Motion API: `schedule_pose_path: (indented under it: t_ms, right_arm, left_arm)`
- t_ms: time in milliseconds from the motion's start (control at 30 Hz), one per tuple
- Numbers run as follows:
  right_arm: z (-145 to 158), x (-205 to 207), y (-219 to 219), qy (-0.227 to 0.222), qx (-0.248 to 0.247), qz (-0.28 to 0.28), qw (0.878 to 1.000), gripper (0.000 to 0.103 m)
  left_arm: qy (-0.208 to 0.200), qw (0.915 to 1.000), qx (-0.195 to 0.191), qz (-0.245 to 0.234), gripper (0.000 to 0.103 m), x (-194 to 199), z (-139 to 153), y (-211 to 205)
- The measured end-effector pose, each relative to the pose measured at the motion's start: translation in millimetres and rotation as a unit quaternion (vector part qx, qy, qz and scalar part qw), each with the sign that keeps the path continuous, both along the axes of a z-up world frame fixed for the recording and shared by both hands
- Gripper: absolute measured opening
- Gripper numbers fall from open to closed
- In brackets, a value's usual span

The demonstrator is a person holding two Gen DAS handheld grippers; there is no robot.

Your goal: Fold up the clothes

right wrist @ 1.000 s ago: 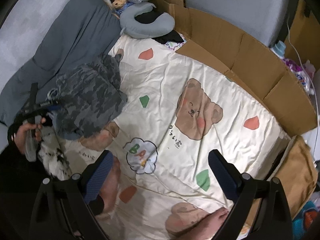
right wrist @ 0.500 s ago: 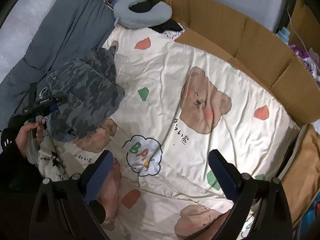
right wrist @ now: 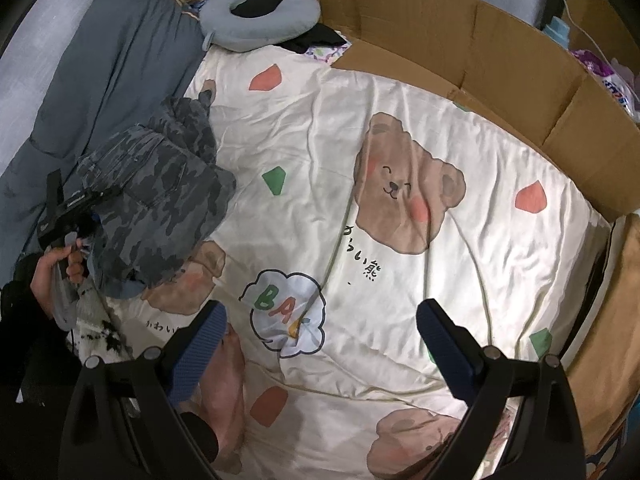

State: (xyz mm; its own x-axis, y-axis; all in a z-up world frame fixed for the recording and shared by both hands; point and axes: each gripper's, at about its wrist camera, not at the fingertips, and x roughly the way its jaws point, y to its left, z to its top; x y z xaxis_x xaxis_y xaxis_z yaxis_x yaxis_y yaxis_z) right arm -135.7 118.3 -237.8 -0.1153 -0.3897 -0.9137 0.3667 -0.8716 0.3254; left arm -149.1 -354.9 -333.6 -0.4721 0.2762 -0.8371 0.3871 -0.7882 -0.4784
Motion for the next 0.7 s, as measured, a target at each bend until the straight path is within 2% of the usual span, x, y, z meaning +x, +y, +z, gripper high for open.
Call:
schedule_pose_path:
  t_ms: [33,100,300,467,533,700]
  right_arm:
    - [-1.3,-0.5,0.2,-0.002,-0.001,-0.002,1.000,0.096]
    - [-3.7,-1.1,-0.7,-0.004,-0.002,-0.002,1.000,0.096]
    - [-7.8,2.4,-1.5,-0.005,0.000,0.005,1.000,0.096]
    - [-13.2,3.6,3.4,-0.010,0.001,-0.001,1.000,0.096]
    - [-15.4,3.1,4.8,-0.014,0.000,-0.006,1.000,0.096]
    - [-15.9,-0.5,3.9,-0.014,-0.001,-0.005,1.000,0.096]
  left_arm:
    - [0.000,1.0000,0.001,-0.002,0.038,-1.4,0.5,0.2]
    - [0.001,1.0000,0.002,-0.007,0.033,-4.1,1.6,0.6]
    - [0.002,0.9998,0.005,-0.021,0.034,-12.3,4.2,1.6]
    - [0.007,0.9998,0.015,-0.013,0.034,-9.4,-3.0,-1.1]
    - [0.014,0.9997,0.014,-0.016,0.015,-6.3,-1.7,0.9]
    - [0.029,0.9993,-0.001,-0.023,0.011,-2.1,17.5,5.7]
